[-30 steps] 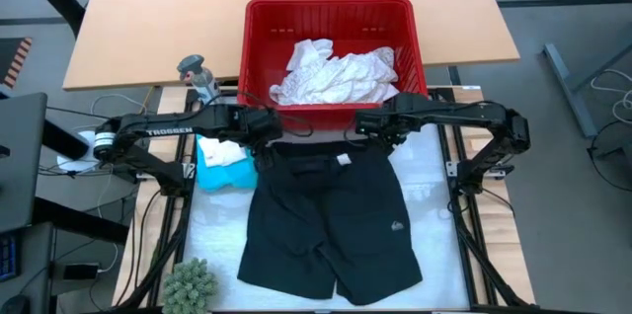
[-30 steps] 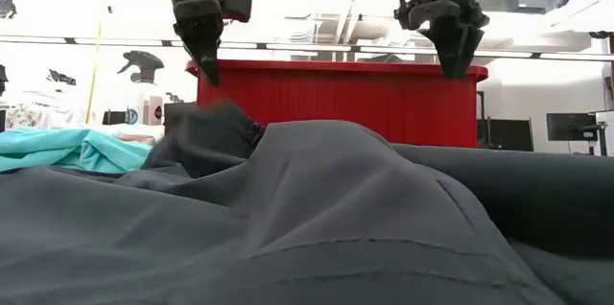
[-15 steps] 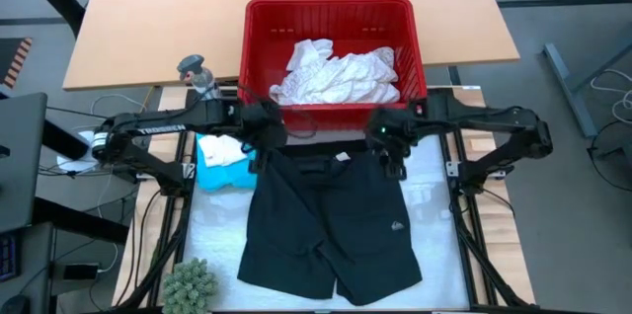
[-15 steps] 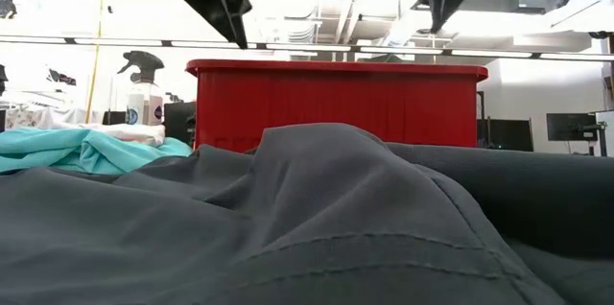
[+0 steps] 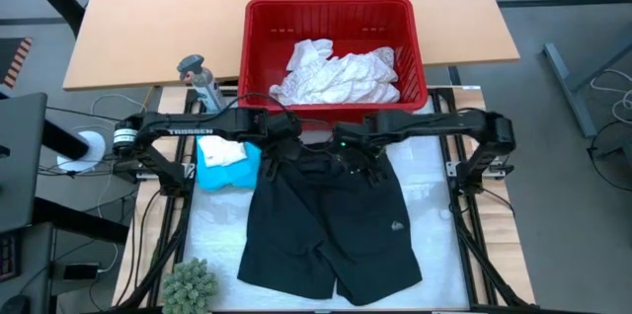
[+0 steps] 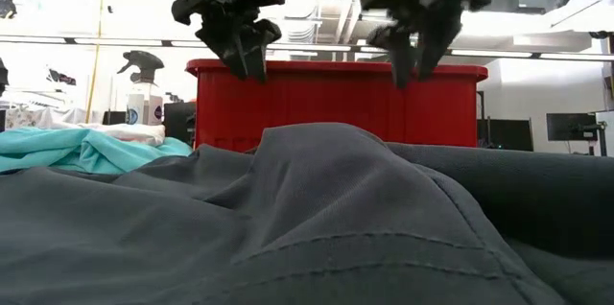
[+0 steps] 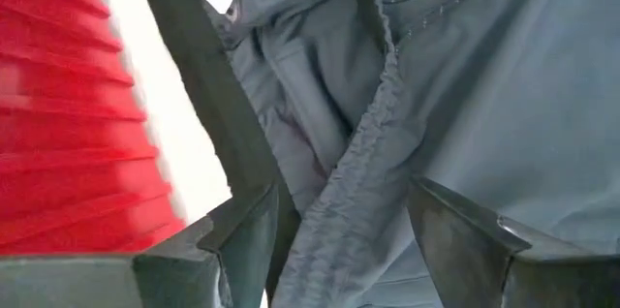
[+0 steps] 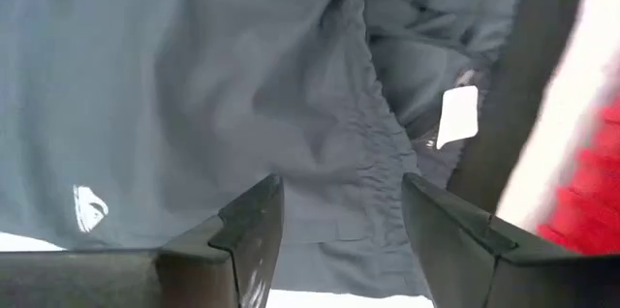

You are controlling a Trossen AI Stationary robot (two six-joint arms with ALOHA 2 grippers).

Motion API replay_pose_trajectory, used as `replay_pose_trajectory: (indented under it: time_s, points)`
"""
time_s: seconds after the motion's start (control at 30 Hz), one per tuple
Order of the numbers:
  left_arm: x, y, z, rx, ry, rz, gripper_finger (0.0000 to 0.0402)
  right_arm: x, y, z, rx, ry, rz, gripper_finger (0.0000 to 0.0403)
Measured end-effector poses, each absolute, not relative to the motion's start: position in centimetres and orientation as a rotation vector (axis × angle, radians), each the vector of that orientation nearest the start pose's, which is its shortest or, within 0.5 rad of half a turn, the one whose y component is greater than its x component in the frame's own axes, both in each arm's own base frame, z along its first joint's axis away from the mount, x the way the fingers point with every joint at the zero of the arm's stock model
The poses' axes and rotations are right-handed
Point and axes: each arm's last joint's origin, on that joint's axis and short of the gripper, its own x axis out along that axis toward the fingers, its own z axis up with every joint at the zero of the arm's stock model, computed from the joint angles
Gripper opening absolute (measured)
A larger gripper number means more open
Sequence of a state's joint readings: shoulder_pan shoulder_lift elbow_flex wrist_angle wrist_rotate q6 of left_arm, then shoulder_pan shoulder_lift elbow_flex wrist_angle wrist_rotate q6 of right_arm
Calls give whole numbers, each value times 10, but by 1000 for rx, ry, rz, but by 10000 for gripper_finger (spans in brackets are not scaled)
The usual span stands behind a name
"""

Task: Fold laundry
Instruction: Fold the black shorts

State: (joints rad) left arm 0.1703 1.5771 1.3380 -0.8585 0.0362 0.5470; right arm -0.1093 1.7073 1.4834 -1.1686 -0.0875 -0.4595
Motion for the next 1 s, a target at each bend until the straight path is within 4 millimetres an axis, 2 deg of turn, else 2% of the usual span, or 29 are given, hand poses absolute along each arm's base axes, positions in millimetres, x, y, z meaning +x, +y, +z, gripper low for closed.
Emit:
replay_pose_trajectory:
  time_s: [0.2,0.4,0.57,0.67,0.83,1.0]
  points:
    - [319,59,275,374,1085,-207,219,332,-67,250,-193,1384,349,232]
    - [318,65,268,337,1081,-225,219,326,-87,251,-145,1362,368,232]
    - [310,63,244,313,1137,-256,219,321,-88,251,-141,1385,409,232]
    - [312,60,234,342,1114,-216,219,320,-86,241,-114,1373,440,232]
    - [317,58,234,335,1050,-220,219,314,-81,218,-122,1398,475,232]
    - [321,56,236,383,1012,-226,219,315,-77,205,-158,1379,466,232]
